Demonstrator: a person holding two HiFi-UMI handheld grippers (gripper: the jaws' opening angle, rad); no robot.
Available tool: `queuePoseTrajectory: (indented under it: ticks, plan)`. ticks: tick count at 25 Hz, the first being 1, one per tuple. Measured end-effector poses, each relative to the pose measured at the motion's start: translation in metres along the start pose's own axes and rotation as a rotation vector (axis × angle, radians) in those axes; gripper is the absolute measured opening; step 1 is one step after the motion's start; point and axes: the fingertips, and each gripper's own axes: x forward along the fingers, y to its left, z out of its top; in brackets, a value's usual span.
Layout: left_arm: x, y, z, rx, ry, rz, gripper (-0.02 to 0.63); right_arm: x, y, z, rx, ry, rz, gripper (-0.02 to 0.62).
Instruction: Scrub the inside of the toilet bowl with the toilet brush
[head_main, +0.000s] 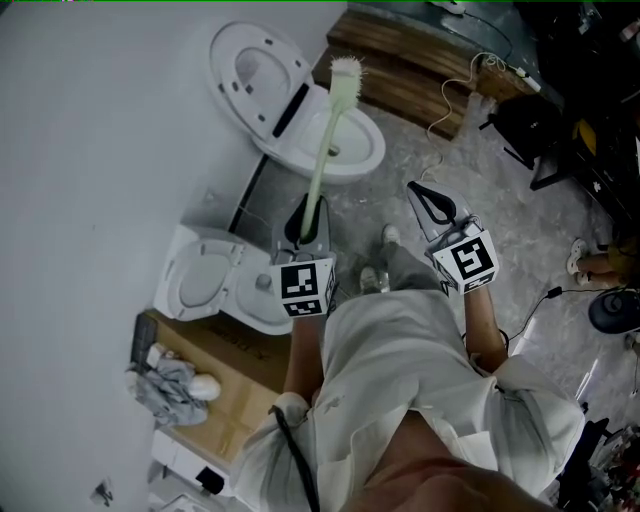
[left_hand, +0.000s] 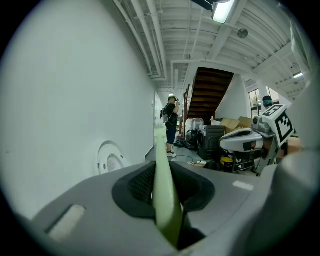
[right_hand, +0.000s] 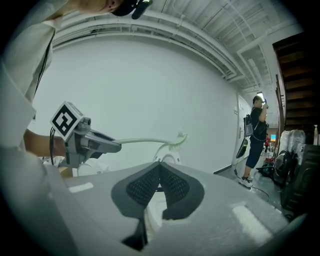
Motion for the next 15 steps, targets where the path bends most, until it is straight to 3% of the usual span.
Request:
queuePoseTrajectory:
  ticks: [15]
  plan:
    - [0.096, 0.03, 0.01, -0.029, 0.011, 0.051, 0.101, 0.088, -0.075, -0.004, 0.015, -0.009, 0.071, 0.003]
